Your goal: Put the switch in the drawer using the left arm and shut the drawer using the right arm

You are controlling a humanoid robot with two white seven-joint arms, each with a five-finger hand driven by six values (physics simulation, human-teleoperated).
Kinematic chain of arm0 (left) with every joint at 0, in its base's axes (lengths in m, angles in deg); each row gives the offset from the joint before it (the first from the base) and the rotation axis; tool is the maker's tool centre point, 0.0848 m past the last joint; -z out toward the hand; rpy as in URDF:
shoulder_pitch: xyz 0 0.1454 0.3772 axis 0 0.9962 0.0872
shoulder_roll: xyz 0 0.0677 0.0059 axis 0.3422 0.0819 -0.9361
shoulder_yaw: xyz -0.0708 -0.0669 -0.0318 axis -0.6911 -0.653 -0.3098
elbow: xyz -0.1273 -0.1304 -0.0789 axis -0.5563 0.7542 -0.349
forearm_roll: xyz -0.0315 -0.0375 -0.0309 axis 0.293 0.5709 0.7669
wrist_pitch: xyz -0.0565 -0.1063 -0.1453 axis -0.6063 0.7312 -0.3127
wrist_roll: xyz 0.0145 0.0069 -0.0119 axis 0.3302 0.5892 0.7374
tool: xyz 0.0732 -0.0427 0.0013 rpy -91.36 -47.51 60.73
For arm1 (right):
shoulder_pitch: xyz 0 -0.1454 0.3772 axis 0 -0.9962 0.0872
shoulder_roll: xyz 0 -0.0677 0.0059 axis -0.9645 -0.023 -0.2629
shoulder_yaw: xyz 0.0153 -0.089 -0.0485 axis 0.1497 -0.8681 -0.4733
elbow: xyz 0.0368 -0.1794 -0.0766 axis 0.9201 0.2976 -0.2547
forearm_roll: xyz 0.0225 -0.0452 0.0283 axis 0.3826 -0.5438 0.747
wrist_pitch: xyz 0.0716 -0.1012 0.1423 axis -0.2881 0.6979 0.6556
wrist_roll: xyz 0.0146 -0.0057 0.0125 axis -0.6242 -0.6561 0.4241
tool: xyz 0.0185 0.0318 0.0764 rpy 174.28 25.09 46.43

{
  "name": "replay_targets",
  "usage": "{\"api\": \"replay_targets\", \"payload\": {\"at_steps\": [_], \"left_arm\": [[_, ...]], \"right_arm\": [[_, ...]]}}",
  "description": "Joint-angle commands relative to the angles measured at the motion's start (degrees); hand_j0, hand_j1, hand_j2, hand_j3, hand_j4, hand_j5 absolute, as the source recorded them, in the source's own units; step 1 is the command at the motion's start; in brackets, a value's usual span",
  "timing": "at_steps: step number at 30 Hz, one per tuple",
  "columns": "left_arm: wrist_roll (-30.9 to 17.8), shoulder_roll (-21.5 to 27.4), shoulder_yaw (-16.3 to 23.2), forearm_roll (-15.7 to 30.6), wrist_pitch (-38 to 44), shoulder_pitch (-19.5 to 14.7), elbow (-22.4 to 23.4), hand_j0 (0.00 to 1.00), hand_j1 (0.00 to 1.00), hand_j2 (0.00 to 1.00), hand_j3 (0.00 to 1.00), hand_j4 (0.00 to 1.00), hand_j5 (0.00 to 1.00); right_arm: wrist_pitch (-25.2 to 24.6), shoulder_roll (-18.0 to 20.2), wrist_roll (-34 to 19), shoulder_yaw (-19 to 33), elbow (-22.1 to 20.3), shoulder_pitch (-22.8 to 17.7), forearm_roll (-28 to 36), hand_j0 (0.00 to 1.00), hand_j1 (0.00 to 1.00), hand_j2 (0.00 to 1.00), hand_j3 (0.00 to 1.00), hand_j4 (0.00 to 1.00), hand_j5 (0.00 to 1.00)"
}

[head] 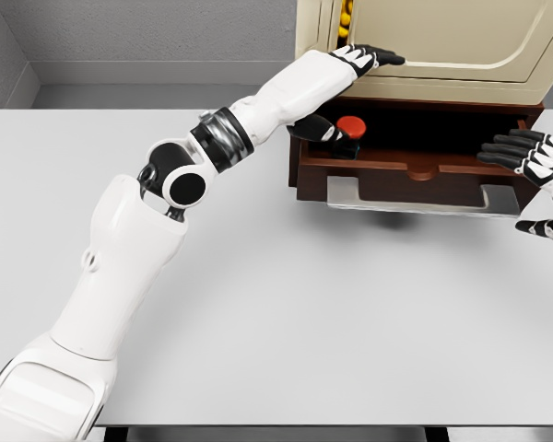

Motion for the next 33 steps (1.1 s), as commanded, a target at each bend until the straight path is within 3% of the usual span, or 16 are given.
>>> {"api": "replay_targets", "payload": {"at_steps": [1,10,20,33], "left_arm": [[0.06,0.03,-0.11,0.39,0.13,0.09,-0.11,0.99,0.99,0.99,0.99,0.99,0.99],[0.15,0.82,-0.81,1.01,0.04,0.62,-0.37,1.0,1.0,1.0,1.0,1.0,1.0],[0.24,7.94,-1.6,4.96,0.04,4.75,-8.2,1.0,1.0,1.0,1.0,1.0,1.0],[0.15,14.0,-4.86,6.98,-1.71,6.5,-9.16,1.0,1.0,1.0,1.0,1.0,1.0]], "right_arm": [[0.08,0.06,0.03,0.1,0.0,0.0,0.34,1.0,1.0,1.0,1.0,1.0,1.0],[0.08,0.06,0.12,0.1,0.0,0.0,0.34,1.0,1.0,1.0,1.0,1.0,1.0],[0.08,0.06,0.12,0.1,0.0,0.0,0.34,1.0,1.0,1.0,1.0,1.0,1.0],[0.08,0.06,0.12,0.1,0.0,0.0,0.34,1.0,1.0,1.0,1.0,1.0,1.0]]}}
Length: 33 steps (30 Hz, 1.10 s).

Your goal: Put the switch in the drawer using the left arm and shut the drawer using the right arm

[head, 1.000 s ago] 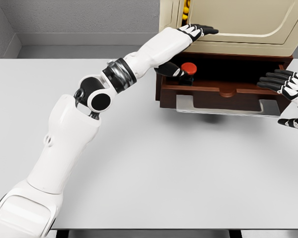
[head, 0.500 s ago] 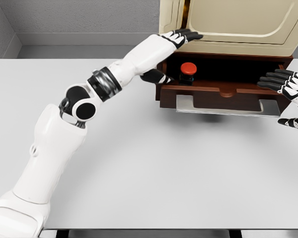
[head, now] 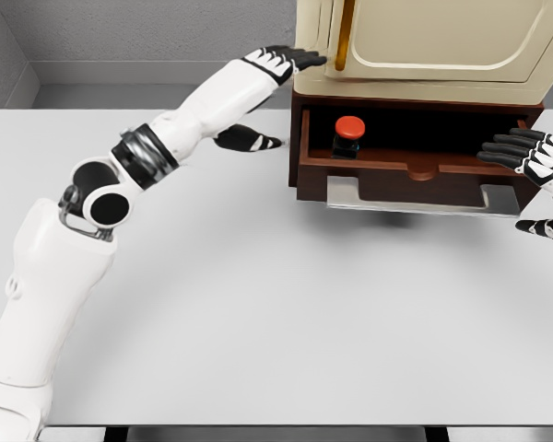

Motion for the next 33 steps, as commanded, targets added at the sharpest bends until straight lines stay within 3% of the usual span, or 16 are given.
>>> {"api": "replay_targets", "payload": {"at_steps": [1,3,5,7,11,13,16,19,20,22,23,26,28,33], "left_arm": [[-0.02,3.44,-1.04,1.3,-3.18,0.09,0.17,1.0,1.0,1.0,1.0,1.0,1.0],[-0.02,7.3,-1.12,1.48,-6.17,1.32,0.26,1.0,1.0,1.0,1.0,1.0,1.0],[-0.02,8.63,-3.76,2.27,-12.4,2.55,0.0,1.0,1.0,1.0,1.0,1.0,1.0],[-0.28,9.59,-5.08,2.97,-12.61,2.2,-0.09,1.0,1.0,1.0,1.0,1.0,1.0],[-0.46,16.62,-4.2,1.92,-12.61,-2.19,0.35,1.0,1.0,1.0,1.0,1.0,1.0],[-0.54,16.62,-3.67,-3.7,-12.61,-3.34,0.52,1.0,1.0,1.0,1.0,1.0,1.0],[-0.54,18.55,-4.73,-4.32,-12.61,-4.48,1.84,1.0,1.0,1.0,1.0,1.0,1.0],[-0.46,20.4,-11.75,-3.97,-12.61,-3.16,6.41,1.0,1.0,1.0,1.0,1.0,1.0],[-0.46,20.4,-14.74,-3.27,-12.61,-1.85,8.17,1.0,1.0,1.0,1.0,1.0,1.0],[-0.46,20.32,-22.39,0.95,-12.61,4.83,8.08,1.0,1.0,1.0,1.0,1.0,1.0],[-0.46,20.32,-23.97,3.67,-12.61,7.03,8.17,1.0,1.0,1.0,1.0,1.0,1.0],[-0.46,20.32,-25.82,10.88,-12.61,12.39,7.64,1.0,1.0,1.0,1.0,1.0,1.0],[-0.46,20.05,-26.17,11.5,-12.61,14.94,7.82,1.0,1.0,1.0,1.0,1.0,1.0],[-0.46,19.88,-28.02,11.5,-12.61,17.23,8.96,1.0,1.0,1.0,1.0,1.0,1.0]], "right_arm": [[0.08,0.12,0.08,0.03,-0.01,0.0,0.35,1.0,1.0,1.0,1.0,1.0,1.0],[0.08,0.12,0.08,0.03,-0.01,0.0,0.35,1.0,1.0,1.0,1.0,1.0,1.0],[0.08,0.12,0.08,0.03,-0.01,0.0,0.35,1.0,1.0,1.0,1.0,1.0,1.0],[0.08,0.12,0.08,0.03,-0.01,0.0,0.35,1.0,1.0,1.0,1.0,1.0,1.0],[0.08,0.12,0.17,0.03,-0.01,0.18,0.44,1.0,1.0,1.0,1.0,1.0,1.0],[0.08,0.12,0.17,0.03,-0.01,0.18,0.44,1.0,1.0,1.0,1.0,1.0,1.0],[0.08,0.12,0.17,0.03,-0.01,0.18,0.44,1.0,1.0,1.0,1.0,1.0,1.0],[0.08,0.12,0.17,0.03,-0.01,0.18,0.44,1.0,1.0,1.0,1.0,1.0,1.0],[0.08,0.12,0.17,0.03,-0.01,0.18,0.44,1.0,1.0,1.0,1.0,1.0,1.0],[0.08,0.12,0.17,0.03,0.08,0.26,0.44,1.0,1.0,1.0,1.0,1.0,1.0],[0.08,0.12,0.17,0.03,0.08,0.26,0.44,0.98,0.98,0.98,0.98,0.98,0.98],[0.08,0.03,0.26,0.03,0.17,0.35,0.44,0.96,0.96,0.96,0.96,0.96,0.96],[0.08,0.03,0.26,0.03,0.17,0.35,0.52,0.96,0.96,0.96,0.96,0.96,0.96],[0.08,-0.15,0.26,-0.06,0.52,0.44,0.44,0.97,0.97,0.97,0.97,0.97,0.97]]}}
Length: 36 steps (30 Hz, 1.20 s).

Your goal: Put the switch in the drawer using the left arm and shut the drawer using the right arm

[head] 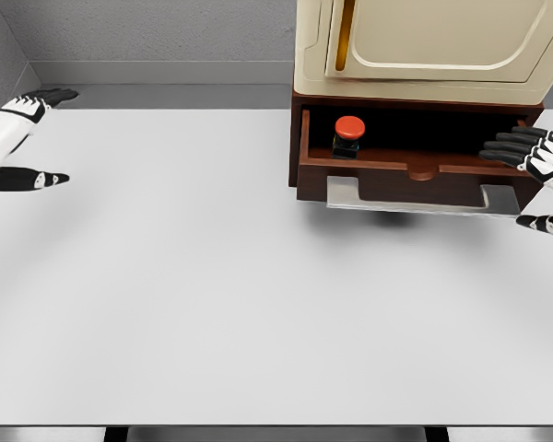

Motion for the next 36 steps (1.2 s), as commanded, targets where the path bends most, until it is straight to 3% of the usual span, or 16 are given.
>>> {"api": "replay_targets", "payload": {"at_steps": [1,36], "left_arm": [[0.03,-0.07,-1.11,0.97,0.11,0.0,0.08,1.0,1.0,1.0,1.0,1.0,1.0],[-0.05,-0.07,-0.93,0.97,0.11,1.06,-0.01,1.0,1.0,1.0,1.0,1.0,1.0]], "right_arm": [[0.08,0.04,0.04,0.01,0.19,0.0,0.34,0.97,0.97,0.97,0.97,0.97,0.97],[0.08,-4.44,-0.58,-0.34,0.28,2.9,-0.8,0.99,0.99,0.99,0.99,0.99,0.99]]}}
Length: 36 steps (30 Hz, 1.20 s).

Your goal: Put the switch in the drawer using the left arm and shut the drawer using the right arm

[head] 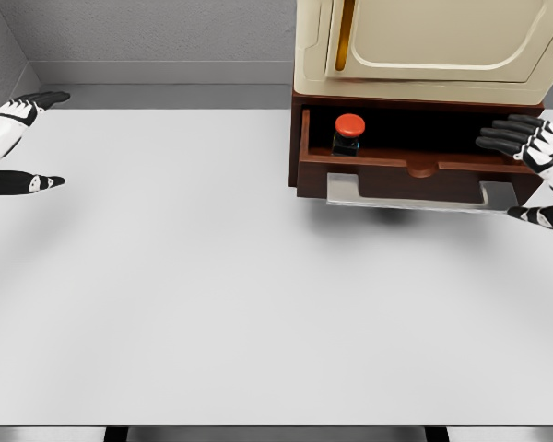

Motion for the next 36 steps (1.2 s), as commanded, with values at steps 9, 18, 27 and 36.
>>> {"api": "replay_targets", "payload": {"at_steps": [9,18,27,36], "left_arm": [[-0.06,-0.02,0.07,0.44,0.1,0.09,-0.43,1.0,1.0,1.0,1.0,1.0,1.0],[-0.14,-0.02,0.07,0.44,0.1,0.09,-0.43,1.0,1.0,1.0,1.0,1.0,1.0],[-0.14,-0.02,0.07,0.44,0.1,0.17,-0.43,1.0,1.0,1.0,1.0,1.0,1.0],[-0.5,-0.11,0.07,0.44,0.1,0.18,-0.51,1.0,1.0,1.0,1.0,1.0,1.0]], "right_arm": [[0.08,-1.31,0.02,-0.09,0.98,1.14,-0.83,0.99,0.99,0.99,0.99,0.99,0.99],[0.08,-0.25,0.19,0.17,1.07,0.7,-0.57,0.99,0.99,0.99,0.99,0.99,0.99],[0.08,1.15,0.19,-0.09,0.72,0.09,-0.4,1.0,1.0,1.0,1.0,1.0,1.0],[0.08,0.98,0.19,-0.09,0.54,-1.23,-0.66,1.0,1.0,1.0,1.0,1.0,1.0]]}}
